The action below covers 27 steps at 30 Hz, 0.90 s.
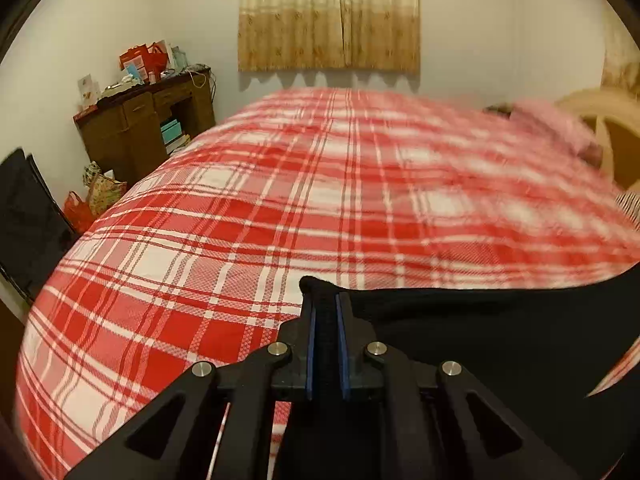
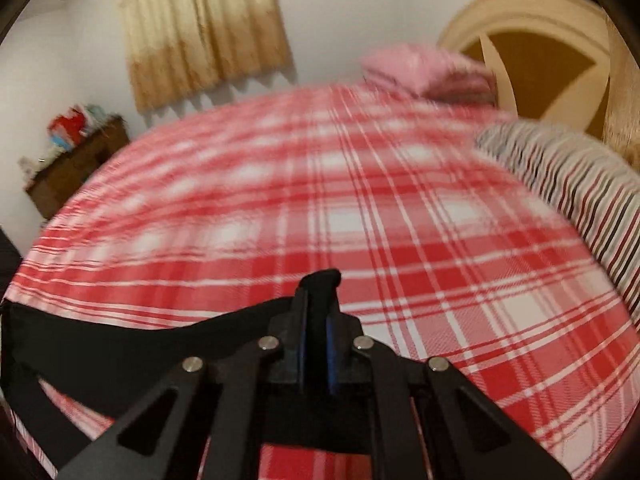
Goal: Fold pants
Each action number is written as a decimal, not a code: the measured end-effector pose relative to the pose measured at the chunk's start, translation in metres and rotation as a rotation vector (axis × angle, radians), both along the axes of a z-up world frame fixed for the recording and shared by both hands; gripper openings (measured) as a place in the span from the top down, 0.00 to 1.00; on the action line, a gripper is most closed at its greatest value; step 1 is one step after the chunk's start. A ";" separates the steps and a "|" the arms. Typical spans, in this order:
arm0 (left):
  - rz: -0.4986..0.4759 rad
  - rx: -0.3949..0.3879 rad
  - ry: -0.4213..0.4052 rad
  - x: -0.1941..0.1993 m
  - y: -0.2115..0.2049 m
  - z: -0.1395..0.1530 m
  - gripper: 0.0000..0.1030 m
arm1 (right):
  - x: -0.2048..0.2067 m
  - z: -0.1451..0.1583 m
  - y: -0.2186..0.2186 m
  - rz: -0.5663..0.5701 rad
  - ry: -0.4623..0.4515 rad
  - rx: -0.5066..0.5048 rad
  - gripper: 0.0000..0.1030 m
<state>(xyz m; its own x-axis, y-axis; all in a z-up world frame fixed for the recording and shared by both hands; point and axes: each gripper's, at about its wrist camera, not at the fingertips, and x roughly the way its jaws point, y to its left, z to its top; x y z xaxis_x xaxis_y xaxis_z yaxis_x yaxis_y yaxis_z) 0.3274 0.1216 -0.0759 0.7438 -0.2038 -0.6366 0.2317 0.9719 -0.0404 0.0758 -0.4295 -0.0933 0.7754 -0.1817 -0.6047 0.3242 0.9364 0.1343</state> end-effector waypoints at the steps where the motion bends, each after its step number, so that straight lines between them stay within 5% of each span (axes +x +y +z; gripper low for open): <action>1: -0.005 -0.027 -0.012 -0.005 0.004 0.003 0.91 | -0.003 0.006 0.003 0.009 -0.022 -0.009 0.90; 12: -0.064 -0.251 -0.149 -0.095 0.051 0.006 0.91 | -0.130 0.033 0.040 0.117 -0.264 -0.074 0.91; 20: -0.120 -0.281 -0.132 -0.149 0.083 -0.029 0.91 | -0.181 -0.004 0.036 0.119 -0.204 -0.043 0.91; 27: -0.125 -0.185 -0.098 -0.171 0.096 -0.052 0.91 | -0.199 -0.026 0.041 0.129 -0.133 -0.047 0.90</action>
